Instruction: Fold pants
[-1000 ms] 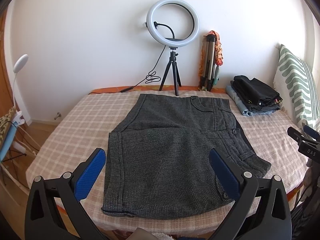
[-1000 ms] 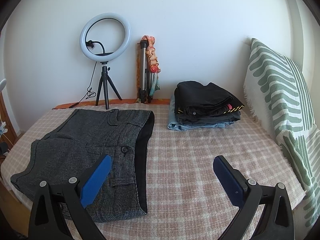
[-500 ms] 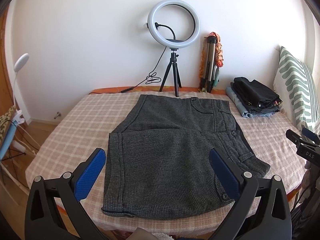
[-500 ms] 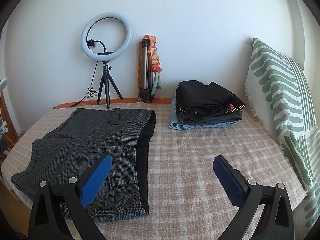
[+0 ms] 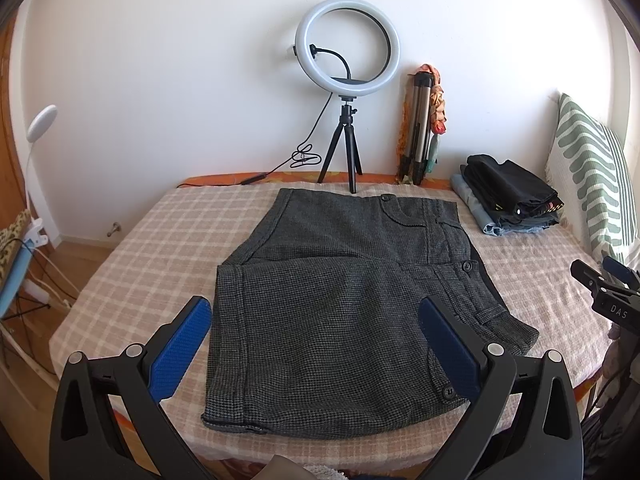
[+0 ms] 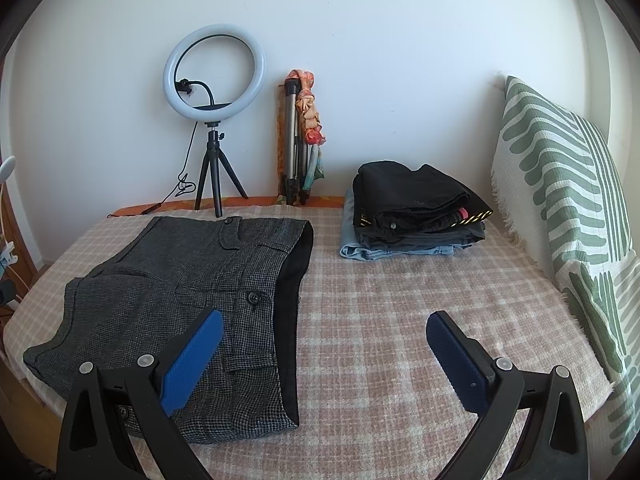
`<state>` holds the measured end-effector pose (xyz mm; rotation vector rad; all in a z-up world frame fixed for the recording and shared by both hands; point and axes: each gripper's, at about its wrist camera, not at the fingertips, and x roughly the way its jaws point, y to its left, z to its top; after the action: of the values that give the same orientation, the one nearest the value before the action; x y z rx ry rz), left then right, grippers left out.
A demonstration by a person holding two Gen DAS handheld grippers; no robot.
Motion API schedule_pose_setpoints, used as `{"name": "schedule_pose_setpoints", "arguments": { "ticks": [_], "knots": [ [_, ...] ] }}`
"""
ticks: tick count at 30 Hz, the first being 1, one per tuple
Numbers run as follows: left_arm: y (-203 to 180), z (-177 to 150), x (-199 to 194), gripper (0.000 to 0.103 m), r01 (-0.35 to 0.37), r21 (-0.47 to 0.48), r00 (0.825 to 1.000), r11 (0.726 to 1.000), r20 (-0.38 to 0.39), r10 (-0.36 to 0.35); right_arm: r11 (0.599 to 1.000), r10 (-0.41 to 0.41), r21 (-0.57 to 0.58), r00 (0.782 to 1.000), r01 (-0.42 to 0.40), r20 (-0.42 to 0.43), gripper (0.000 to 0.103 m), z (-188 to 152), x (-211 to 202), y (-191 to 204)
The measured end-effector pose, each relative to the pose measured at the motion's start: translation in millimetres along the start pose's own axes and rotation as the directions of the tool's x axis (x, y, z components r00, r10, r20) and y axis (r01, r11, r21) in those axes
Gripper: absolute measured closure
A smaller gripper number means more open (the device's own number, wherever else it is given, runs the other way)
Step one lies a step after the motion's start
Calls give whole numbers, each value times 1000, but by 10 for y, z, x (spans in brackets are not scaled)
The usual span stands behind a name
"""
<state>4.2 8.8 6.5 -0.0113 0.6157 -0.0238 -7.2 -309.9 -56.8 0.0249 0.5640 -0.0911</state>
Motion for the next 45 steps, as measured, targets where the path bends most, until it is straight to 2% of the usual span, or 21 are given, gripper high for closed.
{"name": "schedule_pose_setpoints", "arguments": {
  "ticks": [22,26,29,31,34,35,37,39,43,45],
  "knots": [
    [-9,-27,42,0,1,9,1000,1000,-25,-1,1000,9,-1,1000,-9,-8,0,0,3,2],
    [11,-44,95,0,24,-3,998,1000,-57,-24,1000,12,-4,1000,-12,-9,0,7,0,8],
    [20,-63,129,0,40,-3,996,999,-76,-40,1000,25,-13,1000,-26,-10,0,5,-1,23],
    [22,-68,149,1,44,-2,995,999,-85,-44,997,66,-26,998,-66,-23,0,4,15,42],
    [69,-68,207,10,69,3,991,998,-116,-68,987,144,-58,988,-147,-55,0,-17,67,90],
    [97,-74,228,16,71,9,989,997,-129,-69,983,163,-80,985,-168,-64,0,-37,79,120],
    [168,-103,262,18,101,23,985,995,-146,-97,968,205,-137,976,-212,-68,3,-83,81,177],
    [235,-141,258,33,138,42,979,990,-156,-130,948,242,-194,968,-250,-66,6,-131,66,224],
    [372,-182,236,39,161,90,972,983,-187,-142,901,301,-297,948,-317,-100,9,-185,74,295],
    [433,-216,235,46,167,118,968,979,-207,-140,867,321,-359,938,-347,-131,16,-222,79,355]
  ]
}}
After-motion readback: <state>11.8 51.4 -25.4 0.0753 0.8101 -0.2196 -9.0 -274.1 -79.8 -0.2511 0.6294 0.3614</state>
